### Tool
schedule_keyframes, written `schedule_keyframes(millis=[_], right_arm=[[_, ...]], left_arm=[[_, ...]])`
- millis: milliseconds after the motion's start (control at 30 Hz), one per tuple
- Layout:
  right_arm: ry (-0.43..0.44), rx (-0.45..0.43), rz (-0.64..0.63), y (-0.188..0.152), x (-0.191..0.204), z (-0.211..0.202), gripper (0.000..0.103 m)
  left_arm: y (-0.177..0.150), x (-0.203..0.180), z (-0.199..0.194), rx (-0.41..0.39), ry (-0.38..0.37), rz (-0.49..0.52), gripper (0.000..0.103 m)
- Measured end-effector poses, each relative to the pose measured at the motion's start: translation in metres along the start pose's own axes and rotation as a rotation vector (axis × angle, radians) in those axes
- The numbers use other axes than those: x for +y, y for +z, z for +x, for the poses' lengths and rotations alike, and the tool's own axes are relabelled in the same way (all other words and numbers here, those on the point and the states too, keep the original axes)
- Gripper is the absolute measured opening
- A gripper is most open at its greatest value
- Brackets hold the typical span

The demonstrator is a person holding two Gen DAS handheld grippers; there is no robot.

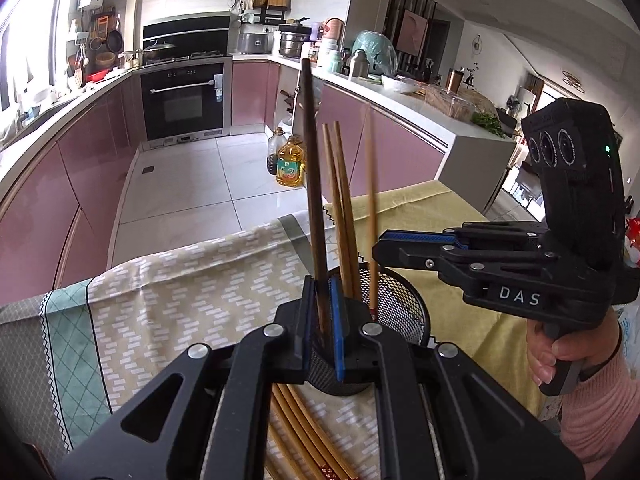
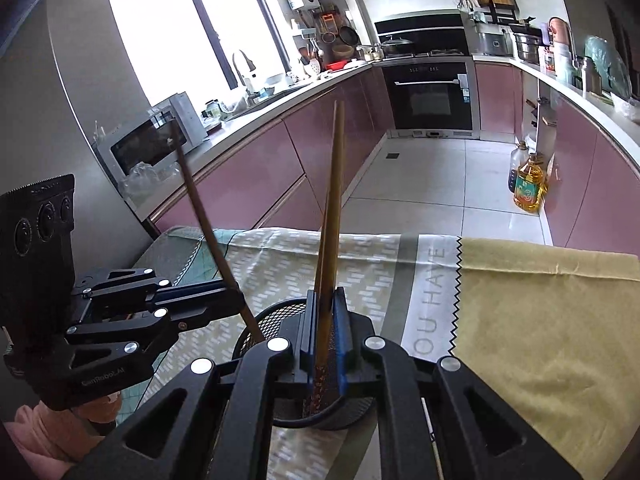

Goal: Organize utensils
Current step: 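Carry the chopstick upright and drop it into the mesh cup, then open the right gripper and move it back over the chopsticks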

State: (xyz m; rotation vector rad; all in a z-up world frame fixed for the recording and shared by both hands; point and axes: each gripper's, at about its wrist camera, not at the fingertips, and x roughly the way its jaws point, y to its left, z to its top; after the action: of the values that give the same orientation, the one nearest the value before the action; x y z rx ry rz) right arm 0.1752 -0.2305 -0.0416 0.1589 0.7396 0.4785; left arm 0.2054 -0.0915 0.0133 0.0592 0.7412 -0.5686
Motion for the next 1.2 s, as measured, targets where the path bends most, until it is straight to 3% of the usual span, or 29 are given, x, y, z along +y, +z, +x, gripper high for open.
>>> schedule_keyframes(millis=[100,233,567,667,900,1200], right_arm=[[-0.006,-0.01,0.009,0.0,-0.002,-0.001,0.009],[-0.007,-0.033,0.01,0.001,-0.003,-0.006,0.02],[0.037,-0.119,-0.056,-0.02,0.022,-0.044,0.033],[0.072,-0.127,-0.102,-0.032,0.038,-0.055,0.041],[0.129,-0.036,-0.147,-0.075,0.064,-0.042,0.043],[0.143,0.116,-0.073,-0.118,0.066,0.005,0.043]], left_arm=[[0.0,0.001,0.007,0.003,0.0,-0.016,0.009],[-0.005,0.006,0.004,-0.007,0.012,-0.036,0.015],[-0.041,0.017,-0.042,-0.102,0.076,-0.067,0.037],[-0.059,0.019,-0.054,-0.103,0.092,-0.057,0.042],[-0.108,0.025,-0.051,-0.014,0.13,-0.059,0.044],[-0.154,0.029,-0.034,0.095,0.155,-0.087,0.044]])
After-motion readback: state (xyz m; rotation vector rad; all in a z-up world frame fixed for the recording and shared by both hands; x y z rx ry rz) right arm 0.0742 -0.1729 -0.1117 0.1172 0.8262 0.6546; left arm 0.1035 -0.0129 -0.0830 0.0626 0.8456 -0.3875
